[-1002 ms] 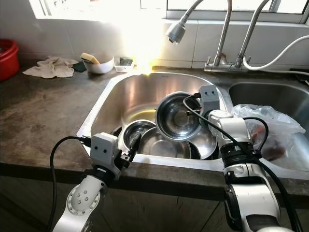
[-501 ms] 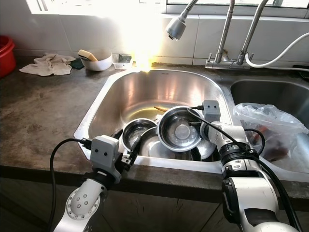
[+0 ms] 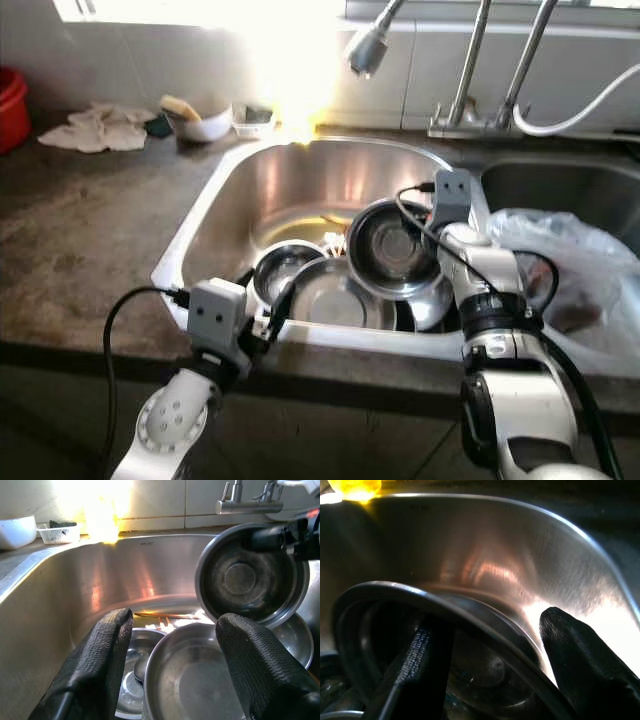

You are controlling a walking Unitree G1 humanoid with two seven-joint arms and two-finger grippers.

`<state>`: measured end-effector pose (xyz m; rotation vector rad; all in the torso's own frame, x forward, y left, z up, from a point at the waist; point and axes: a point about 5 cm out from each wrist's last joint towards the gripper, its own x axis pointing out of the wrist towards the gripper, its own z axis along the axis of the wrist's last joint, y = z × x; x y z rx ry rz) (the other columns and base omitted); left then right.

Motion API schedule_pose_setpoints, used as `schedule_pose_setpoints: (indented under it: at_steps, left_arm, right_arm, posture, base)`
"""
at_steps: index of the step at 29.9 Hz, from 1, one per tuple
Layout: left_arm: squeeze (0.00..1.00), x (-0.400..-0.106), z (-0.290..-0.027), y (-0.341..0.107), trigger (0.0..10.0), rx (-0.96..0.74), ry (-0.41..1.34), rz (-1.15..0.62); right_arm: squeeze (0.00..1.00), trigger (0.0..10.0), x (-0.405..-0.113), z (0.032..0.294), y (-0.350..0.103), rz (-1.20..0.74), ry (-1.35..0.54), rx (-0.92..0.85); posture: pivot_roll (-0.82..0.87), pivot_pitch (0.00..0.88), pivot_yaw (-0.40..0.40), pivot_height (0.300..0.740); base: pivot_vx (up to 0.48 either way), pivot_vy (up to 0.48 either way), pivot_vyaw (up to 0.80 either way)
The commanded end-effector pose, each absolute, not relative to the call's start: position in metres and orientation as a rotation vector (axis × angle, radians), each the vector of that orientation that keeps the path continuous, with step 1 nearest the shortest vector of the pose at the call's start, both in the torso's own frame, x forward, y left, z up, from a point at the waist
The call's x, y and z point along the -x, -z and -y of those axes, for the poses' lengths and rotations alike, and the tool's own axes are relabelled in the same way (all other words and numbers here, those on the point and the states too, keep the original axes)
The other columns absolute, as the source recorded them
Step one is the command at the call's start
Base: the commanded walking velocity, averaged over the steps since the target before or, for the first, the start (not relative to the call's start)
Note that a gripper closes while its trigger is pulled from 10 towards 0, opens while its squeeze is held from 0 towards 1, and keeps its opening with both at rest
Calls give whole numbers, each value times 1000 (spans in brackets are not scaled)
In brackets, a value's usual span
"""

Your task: Kitchen organization

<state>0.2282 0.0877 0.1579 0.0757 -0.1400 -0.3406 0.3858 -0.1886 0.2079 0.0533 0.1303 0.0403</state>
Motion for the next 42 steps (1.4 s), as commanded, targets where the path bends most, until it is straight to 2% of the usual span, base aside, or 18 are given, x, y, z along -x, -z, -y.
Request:
schedule_pose_setpoints:
  at_steps: [1, 2, 3, 5, 17, 22, 32, 42]
  left_arm:
    - [0, -228, -88, -158, 10000, -74, 337, 138]
    - [0, -228, -89, -158, 10000, -74, 337, 138]
    - [0, -229, -89, -157, 10000, -77, 334, 138]
    - [0, -231, -90, -158, 10000, -76, 333, 141]
    - [0, -236, -88, -158, 10000, -70, 332, 150]
    - [0, -237, -88, -158, 10000, -69, 336, 154]
    - [0, -237, -89, -156, 10000, -72, 340, 154]
    - [0, -237, -90, -156, 10000, -70, 340, 158]
  right_arm:
    - [0, 10000, -381, 186, -221, -44, -34, -53]
    - [0, 10000, -380, 185, -222, -32, -33, -61]
    - [0, 10000, -365, 178, -236, 96, -54, -44]
    - [0, 10000, -346, 169, -245, 194, -74, -15]
    - [0, 10000, -292, 136, -237, 313, -168, 12]
    - [0, 10000, -286, 128, -228, 294, -179, 38]
    - [0, 10000, -287, 124, -224, 269, -174, 2]
    - [0, 10000, -290, 121, -222, 251, -176, -30]
  posture:
    - [69, 98, -48, 740]
    - [69, 98, -48, 740]
    - [62, 92, -44, 740]
    - [55, 89, -40, 740]
    - [40, 75, -35, 740]
    - [39, 65, -36, 740]
    - [43, 44, -41, 740]
    - [41, 35, -40, 740]
  base:
    - [0, 0, 0]
    - [0, 0, 0]
    - [0, 0, 0]
    - [0, 0, 0]
    - [0, 0, 0]
    - [0, 0, 618]
    - [0, 402, 764]
    - [0, 473, 0]
